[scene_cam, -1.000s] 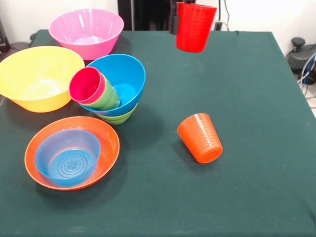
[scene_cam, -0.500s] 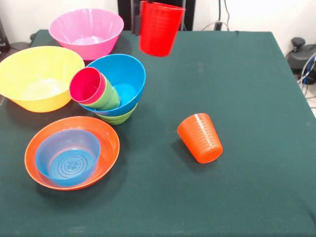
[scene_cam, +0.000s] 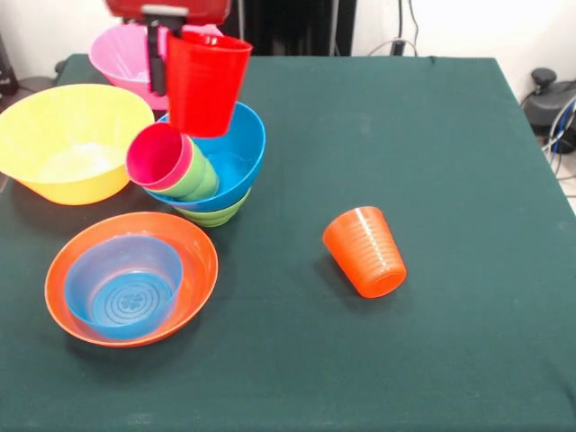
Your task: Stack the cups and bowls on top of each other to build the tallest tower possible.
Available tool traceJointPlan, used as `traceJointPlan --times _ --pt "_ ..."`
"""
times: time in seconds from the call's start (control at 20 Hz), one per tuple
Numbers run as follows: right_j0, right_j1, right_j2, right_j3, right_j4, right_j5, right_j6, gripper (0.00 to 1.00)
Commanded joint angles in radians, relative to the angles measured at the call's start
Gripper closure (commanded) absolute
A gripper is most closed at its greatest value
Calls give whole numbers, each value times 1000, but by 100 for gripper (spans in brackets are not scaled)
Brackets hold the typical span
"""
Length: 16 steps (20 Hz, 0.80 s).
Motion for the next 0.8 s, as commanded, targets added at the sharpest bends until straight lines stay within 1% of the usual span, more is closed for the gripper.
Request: traceJointPlan --times 0.05,0.2,0.4,0.6,0.8 --pt "-22 109 94 -130 -21 166 -380 100" --pt "-45 108 110 -145 -36 183 -410 100" --pt "-64 111 122 -135 -43 190 -414 100" --pt "-65 126 119 -113 -65 171 -401 100" --pt "-63 159 103 -126 -92 161 -408 100"
